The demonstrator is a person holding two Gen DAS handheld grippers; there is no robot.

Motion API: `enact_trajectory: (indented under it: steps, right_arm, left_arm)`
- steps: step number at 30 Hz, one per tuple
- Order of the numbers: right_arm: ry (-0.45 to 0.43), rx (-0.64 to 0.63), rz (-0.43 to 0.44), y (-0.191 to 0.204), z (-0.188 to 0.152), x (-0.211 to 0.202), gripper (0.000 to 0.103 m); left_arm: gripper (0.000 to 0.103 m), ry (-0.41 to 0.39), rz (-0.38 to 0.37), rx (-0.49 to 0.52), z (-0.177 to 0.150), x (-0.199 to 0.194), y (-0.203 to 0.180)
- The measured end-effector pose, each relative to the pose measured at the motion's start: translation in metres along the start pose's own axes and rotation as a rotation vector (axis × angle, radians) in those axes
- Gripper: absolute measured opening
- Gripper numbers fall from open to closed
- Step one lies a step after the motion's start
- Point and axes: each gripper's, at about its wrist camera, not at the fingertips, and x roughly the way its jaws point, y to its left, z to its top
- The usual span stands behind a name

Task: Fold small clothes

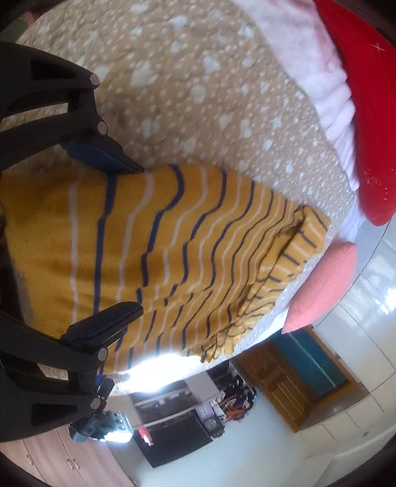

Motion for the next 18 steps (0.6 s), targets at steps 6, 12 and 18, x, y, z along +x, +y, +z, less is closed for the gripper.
enact_trajectory:
  steps: [6,12,18]
  right_arm:
    - [-0.003,0.035,0.171,0.016,-0.027,0.018,0.075]
    - [-0.094,0.032,0.168,0.03,-0.06,0.03,0.059]
    - [-0.115,0.106,0.246,0.017,-0.061,0.005,0.011]
  left_arm:
    - [0.078,0.029,-0.076,0.027,-0.018,0.002,-0.012]
    - [0.026,0.04,0.015,0.051,-0.022,0.008,-0.026]
    - [0.008,-0.045,0.047,0.01,-0.024,-0.032,-0.035]
